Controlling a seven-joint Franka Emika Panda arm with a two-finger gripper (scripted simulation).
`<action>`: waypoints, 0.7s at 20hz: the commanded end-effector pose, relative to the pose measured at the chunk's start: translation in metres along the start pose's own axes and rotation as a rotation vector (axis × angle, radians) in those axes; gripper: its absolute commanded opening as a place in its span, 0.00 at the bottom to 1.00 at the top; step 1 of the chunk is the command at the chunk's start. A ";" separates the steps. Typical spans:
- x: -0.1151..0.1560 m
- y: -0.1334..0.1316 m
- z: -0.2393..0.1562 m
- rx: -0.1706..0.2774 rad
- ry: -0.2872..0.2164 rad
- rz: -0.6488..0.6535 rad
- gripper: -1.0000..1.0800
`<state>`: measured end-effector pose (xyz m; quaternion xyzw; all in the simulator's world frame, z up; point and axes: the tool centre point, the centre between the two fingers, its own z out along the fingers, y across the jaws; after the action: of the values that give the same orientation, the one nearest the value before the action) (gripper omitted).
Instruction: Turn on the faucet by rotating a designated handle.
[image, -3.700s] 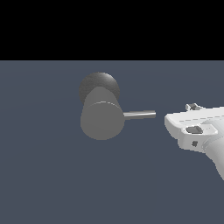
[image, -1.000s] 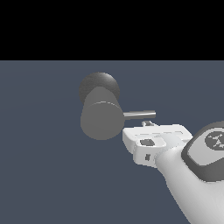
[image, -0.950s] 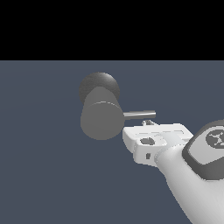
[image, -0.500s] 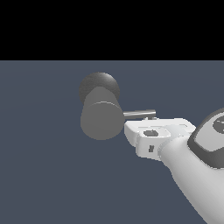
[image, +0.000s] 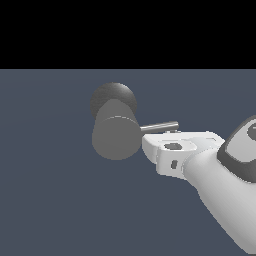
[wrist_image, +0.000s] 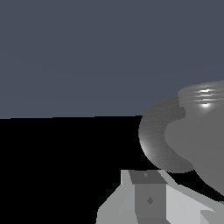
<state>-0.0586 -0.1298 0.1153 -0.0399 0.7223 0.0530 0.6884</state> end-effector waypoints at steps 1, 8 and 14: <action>-0.018 0.004 0.000 -0.002 -0.018 -0.004 0.00; -0.045 0.010 -0.001 -0.002 -0.030 -0.007 0.00; -0.069 0.015 -0.002 -0.001 -0.039 -0.010 0.00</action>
<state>-0.0640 -0.1219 0.1568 -0.0363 0.7250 0.0524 0.6858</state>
